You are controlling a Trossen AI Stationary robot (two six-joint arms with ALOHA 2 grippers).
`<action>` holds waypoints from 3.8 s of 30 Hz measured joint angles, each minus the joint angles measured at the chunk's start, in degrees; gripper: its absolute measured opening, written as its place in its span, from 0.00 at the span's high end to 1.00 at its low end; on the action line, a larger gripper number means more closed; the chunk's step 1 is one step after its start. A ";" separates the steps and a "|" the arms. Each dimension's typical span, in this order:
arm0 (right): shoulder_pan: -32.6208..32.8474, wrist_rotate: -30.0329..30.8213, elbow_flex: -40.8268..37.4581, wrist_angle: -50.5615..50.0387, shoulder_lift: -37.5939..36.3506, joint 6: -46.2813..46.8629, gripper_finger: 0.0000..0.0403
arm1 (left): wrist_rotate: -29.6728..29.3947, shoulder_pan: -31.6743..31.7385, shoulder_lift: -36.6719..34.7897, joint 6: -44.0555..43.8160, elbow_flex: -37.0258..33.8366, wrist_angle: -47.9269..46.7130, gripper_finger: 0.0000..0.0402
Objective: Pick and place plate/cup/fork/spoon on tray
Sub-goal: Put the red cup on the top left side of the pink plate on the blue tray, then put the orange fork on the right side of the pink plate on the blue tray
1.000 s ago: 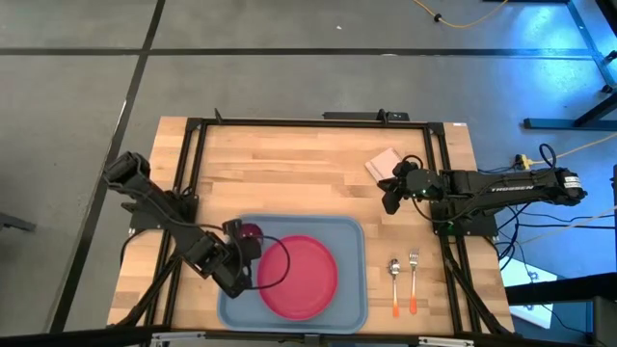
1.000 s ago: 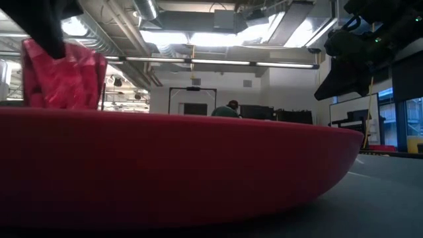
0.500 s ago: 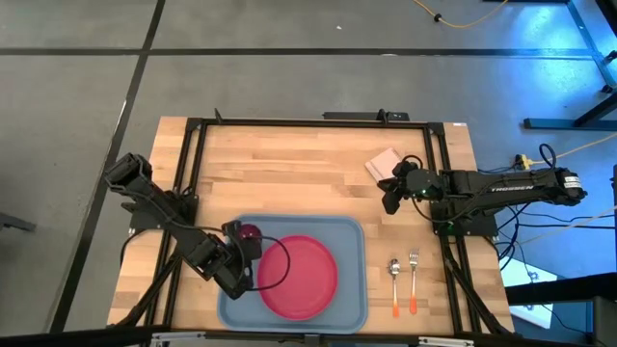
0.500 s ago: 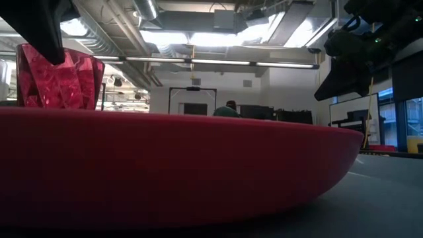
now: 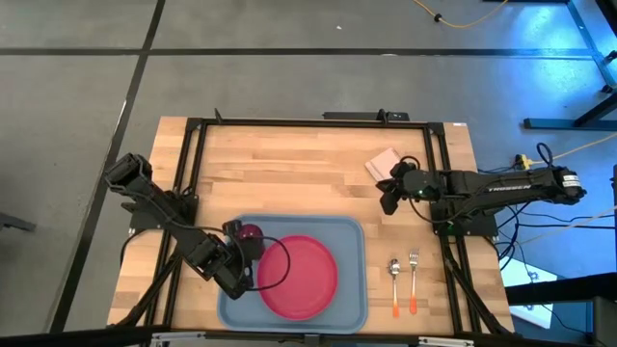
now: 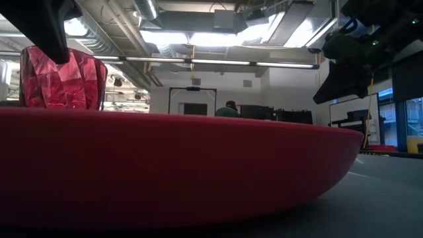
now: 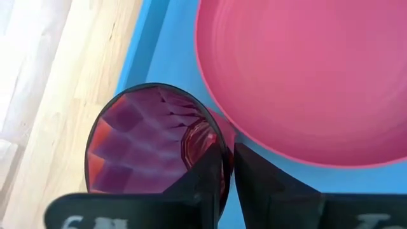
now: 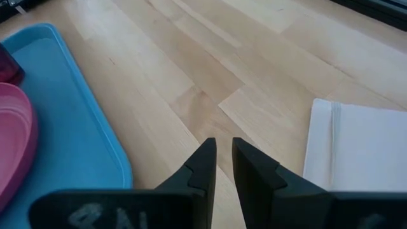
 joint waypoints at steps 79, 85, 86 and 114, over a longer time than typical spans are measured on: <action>-0.01 -0.02 0.02 0.20 0.38 -0.39 0.86 | -32.21 2.50 -0.09 25.93 7.85 6.33 0.79; -0.02 -0.02 0.02 0.00 0.38 -0.55 0.86 | -34.46 2.48 -1.17 22.41 8.00 -7.25 0.79; -0.01 -0.02 0.02 0.02 0.36 -1.11 0.86 | -34.13 2.45 -1.98 17.88 8.00 -11.55 0.79; -0.01 0.06 0.02 4.79 0.36 -1.51 0.86 | -47.27 -1.33 -46.37 15.83 -25.52 3.78 0.79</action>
